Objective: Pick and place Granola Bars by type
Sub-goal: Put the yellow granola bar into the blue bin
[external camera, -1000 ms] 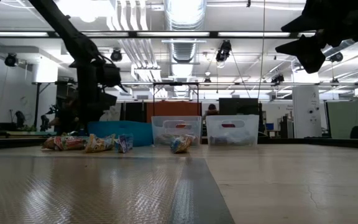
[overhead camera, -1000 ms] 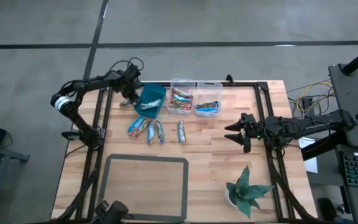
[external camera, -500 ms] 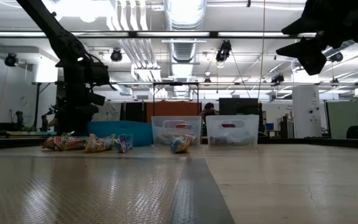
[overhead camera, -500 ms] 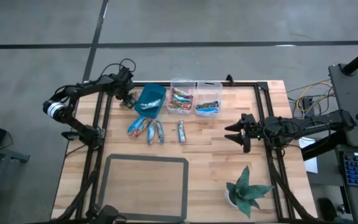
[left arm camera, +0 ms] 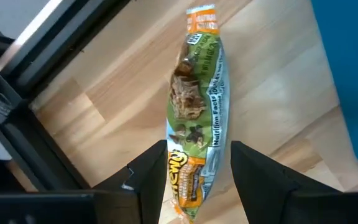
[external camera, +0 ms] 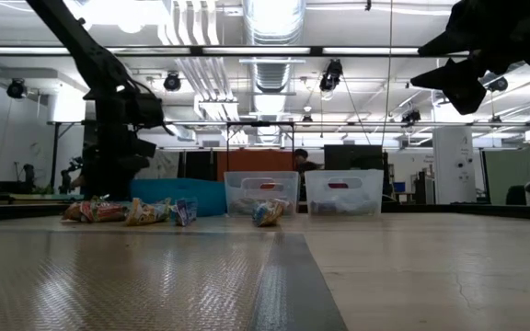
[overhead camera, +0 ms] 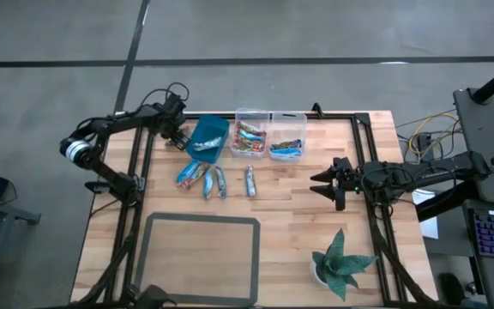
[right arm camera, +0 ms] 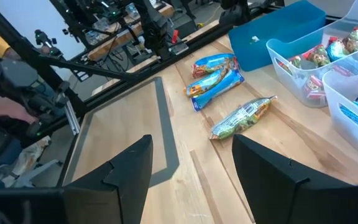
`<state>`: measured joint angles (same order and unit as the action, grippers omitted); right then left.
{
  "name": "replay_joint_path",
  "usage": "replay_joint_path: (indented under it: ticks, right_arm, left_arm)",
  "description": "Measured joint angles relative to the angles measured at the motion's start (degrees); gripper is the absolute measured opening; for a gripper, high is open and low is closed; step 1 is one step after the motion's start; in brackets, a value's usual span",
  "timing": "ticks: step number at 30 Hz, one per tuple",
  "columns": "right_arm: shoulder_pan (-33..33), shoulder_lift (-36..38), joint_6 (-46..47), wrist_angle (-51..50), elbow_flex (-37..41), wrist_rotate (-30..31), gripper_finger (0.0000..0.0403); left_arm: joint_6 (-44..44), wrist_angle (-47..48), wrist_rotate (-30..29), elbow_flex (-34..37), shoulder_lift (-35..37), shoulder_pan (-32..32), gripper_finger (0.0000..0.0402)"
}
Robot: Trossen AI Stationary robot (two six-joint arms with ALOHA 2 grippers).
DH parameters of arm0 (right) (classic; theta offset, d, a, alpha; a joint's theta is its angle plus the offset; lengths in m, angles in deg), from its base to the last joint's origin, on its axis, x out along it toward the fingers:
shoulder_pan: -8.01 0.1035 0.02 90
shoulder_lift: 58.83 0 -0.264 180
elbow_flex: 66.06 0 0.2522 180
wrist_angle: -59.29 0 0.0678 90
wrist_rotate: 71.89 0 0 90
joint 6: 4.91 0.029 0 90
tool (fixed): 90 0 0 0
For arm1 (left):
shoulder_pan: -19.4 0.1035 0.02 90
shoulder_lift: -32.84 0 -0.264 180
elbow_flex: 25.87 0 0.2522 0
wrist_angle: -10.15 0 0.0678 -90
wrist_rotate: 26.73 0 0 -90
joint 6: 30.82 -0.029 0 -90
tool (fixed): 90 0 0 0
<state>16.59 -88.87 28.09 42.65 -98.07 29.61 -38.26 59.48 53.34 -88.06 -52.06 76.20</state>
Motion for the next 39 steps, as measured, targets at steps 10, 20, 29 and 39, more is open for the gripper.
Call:
replay_joint_path:
  ticks: [10, 20, 29, 39]
  right_arm:
    - [0.0, 0.0, -0.3, 0.0, 0.0, 0.0, 0.021]
    - [0.0, 0.0, -0.8, 0.0, 0.0, 0.0, 0.021]
    - [0.0, 0.0, -1.5, 0.1, 0.0, 0.0, 0.021]
    - [0.0, 0.0, -1.7, 0.2, 0.0, 0.0, 0.021]
  left_arm:
    - [1.6, -4.1, -0.7, 0.0, -2.6, -1.1, 0.0159]
    - [4.0, -3.5, 0.9, 0.0, -2.6, -1.4, 0.0158]
    - [4.7, -3.3, 0.0, 0.0, -3.1, -2.0, 0.0158]
    - [7.5, -3.3, -1.6, -0.2, -5.9, -5.6, 0.0158]
